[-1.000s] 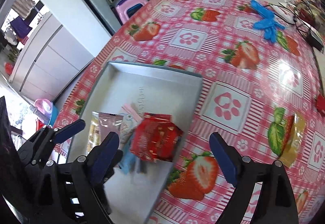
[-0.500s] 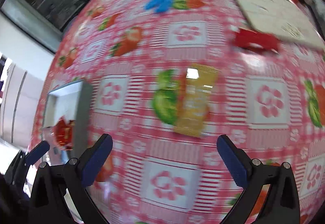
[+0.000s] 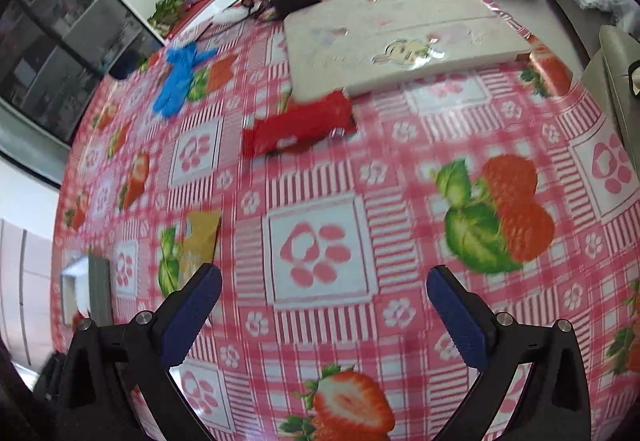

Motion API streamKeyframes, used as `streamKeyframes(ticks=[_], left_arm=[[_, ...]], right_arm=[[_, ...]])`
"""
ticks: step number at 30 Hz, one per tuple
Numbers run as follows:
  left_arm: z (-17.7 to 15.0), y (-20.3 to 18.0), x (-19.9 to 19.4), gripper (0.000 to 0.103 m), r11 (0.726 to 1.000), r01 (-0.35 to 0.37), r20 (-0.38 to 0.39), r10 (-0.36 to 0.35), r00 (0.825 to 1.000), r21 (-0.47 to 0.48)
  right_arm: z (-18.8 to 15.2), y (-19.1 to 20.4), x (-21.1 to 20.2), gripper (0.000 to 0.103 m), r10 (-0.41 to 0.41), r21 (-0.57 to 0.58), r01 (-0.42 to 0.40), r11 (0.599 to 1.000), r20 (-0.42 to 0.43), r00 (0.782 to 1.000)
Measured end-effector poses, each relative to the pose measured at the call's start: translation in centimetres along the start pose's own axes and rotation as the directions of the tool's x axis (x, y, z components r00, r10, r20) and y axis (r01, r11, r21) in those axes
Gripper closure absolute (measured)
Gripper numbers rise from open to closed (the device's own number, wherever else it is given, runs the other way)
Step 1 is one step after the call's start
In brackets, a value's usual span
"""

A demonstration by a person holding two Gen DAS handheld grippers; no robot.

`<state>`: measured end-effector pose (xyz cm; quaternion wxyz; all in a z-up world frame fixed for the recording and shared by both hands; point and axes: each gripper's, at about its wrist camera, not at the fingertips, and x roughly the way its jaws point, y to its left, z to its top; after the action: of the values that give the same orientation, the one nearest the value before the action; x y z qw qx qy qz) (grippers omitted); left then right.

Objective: Organize snacks

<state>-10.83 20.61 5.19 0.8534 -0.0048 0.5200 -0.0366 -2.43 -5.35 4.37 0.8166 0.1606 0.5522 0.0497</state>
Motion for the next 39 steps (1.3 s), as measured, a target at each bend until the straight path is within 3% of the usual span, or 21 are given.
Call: streamKeyframes(ticks=[10, 16, 18, 25, 29, 33, 36, 38, 39], left_arm=[[-1.3, 1.1, 1.7, 0.021, 0.999, -0.021, 0.017, 0.021, 1.000, -0.030], [-1.0, 1.5, 1.8, 0.021, 1.000, -0.012, 0.024, 0.013, 1.000, -0.022], [-0.6, 1.3, 1.8, 0.021, 1.000, 0.005, 0.027, -0.005, 1.000, -0.016], [2.3, -1.8, 4.0, 0.020, 0.998, 0.063, 0.016, -0.063, 0.998, 0.000], [4.2, -3.9, 6.2, 0.020, 1.000, 0.026, 0.020, -0.026, 0.999, 0.011], [5.1, -5.2, 7.6, 0.022, 1.000, -0.021, 0.005, 0.021, 1.000, 0.021], [5.0, -5.6, 7.6, 0.041, 1.000, -0.002, 0.016, 0.001, 1.000, 0.020], [4.6, -6.2, 7.1, 0.071, 0.999, 0.010, 0.020, -0.011, 1.000, 0.051], [4.2, -6.4, 6.8, 0.074, 0.998, 0.010, 0.019, -0.011, 1.000, 0.063]], right_arm=[[5.9, -0.6, 3.6, 0.000, -0.029, 0.218, 0.013, 0.976, 0.068, 0.997], [7.4, 0.6, 6.5, 0.000, -0.132, 0.249, 0.099, 0.963, 0.118, 0.984], [7.9, 0.7, 6.8, 0.000, -0.129, 0.265, 0.091, 0.960, 0.132, 0.983], [8.4, 2.0, 8.3, 0.000, -0.280, 0.108, 0.268, 0.957, 0.111, 0.954], [7.3, 1.8, 8.4, 0.000, -0.335, 0.019, 0.335, 0.942, 0.124, 0.934], [6.5, 1.3, 7.7, 0.000, -0.321, -0.021, 0.325, 0.945, 0.119, 0.940], [5.4, 1.0, 7.0, 0.000, -0.310, -0.051, 0.317, 0.947, 0.113, 0.944], [4.4, 0.8, 6.5, 0.000, -0.303, -0.074, 0.311, 0.948, 0.104, 0.947], [3.8, 0.7, 6.2, 0.000, -0.298, -0.090, 0.307, 0.948, 0.101, 0.949]])
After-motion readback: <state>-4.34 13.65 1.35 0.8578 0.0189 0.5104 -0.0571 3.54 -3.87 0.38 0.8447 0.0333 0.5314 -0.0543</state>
